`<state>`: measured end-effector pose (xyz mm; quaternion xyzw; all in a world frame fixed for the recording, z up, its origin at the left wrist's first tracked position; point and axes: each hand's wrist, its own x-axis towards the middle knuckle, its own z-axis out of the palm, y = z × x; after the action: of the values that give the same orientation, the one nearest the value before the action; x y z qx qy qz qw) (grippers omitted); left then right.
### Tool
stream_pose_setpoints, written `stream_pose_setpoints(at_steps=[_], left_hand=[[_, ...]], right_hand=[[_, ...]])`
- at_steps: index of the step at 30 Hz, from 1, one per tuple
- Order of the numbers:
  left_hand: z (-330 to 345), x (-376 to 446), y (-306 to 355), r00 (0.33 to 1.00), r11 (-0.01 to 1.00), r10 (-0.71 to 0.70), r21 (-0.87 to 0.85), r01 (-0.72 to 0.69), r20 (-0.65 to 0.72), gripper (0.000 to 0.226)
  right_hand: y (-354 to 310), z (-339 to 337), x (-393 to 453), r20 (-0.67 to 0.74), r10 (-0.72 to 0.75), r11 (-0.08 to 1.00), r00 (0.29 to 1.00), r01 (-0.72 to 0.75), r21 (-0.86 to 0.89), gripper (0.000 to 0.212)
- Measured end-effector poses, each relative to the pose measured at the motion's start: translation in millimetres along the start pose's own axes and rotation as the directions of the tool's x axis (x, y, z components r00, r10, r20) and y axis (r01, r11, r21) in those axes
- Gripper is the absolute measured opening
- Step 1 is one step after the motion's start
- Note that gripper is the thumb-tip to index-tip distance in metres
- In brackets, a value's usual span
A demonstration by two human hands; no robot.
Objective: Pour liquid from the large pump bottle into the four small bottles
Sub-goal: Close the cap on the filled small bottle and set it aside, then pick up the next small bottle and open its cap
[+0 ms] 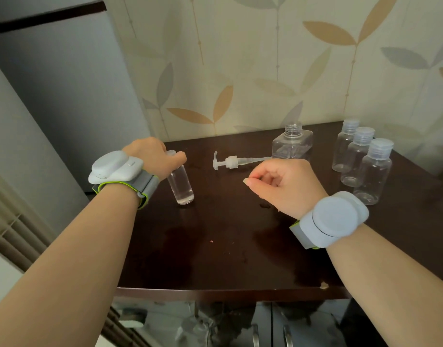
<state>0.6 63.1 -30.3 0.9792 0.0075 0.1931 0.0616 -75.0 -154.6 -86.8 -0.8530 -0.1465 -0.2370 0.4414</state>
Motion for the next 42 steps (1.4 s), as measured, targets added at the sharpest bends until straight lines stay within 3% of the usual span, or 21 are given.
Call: stream_pose_setpoints(at_steps=[11,19,22,26,30,34,38,42], left_hand=[[4,0,4,0.989,0.999,-0.01,-0.04,0.016,0.145,0.042],[4,-9,8,0.984,0.997,-0.056,-0.044,0.064,0.17,0.059],[-5,-11,12,0.987,0.996,-0.084,-0.025,0.088,0.134,0.063],[-18,-18,22,1.0,0.999,-0.025,-0.031,0.026,0.011,0.058],[-22,-31,39,0.991,0.996,0.056,-0.061,-0.064,-0.123,0.05],[-25,-45,53,0.988,0.984,0.108,-0.128,-0.121,-0.109,0.041],[-26,-66,70,0.983,0.961,0.163,-0.21,-0.178,-0.09,0.033],[-28,-85,83,0.978,0.94,0.196,-0.269,-0.207,-0.068,0.03]], right_hand=[[1,0,0,0.026,0.044,0.999,0.999,-0.044,-0.029,0.014],[5,-5,1,-0.035,0.07,0.995,0.997,-0.072,-0.063,0.008],[7,-8,1,-0.074,0.085,0.993,0.994,-0.091,-0.08,0.009],[2,-17,-5,-0.233,0.035,0.995,0.972,-0.056,-0.082,0.008],[-4,-30,-18,-0.379,0.017,0.994,0.925,-0.055,-0.09,0.013],[-2,-52,-29,-0.573,0.062,0.97,0.817,-0.186,-0.16,0.024],[8,-77,-37,-0.647,0.339,0.872,0.683,-0.486,-0.055,0.039],[13,-89,-39,-0.52,0.618,0.684,0.59,-0.73,-0.015,0.075]])
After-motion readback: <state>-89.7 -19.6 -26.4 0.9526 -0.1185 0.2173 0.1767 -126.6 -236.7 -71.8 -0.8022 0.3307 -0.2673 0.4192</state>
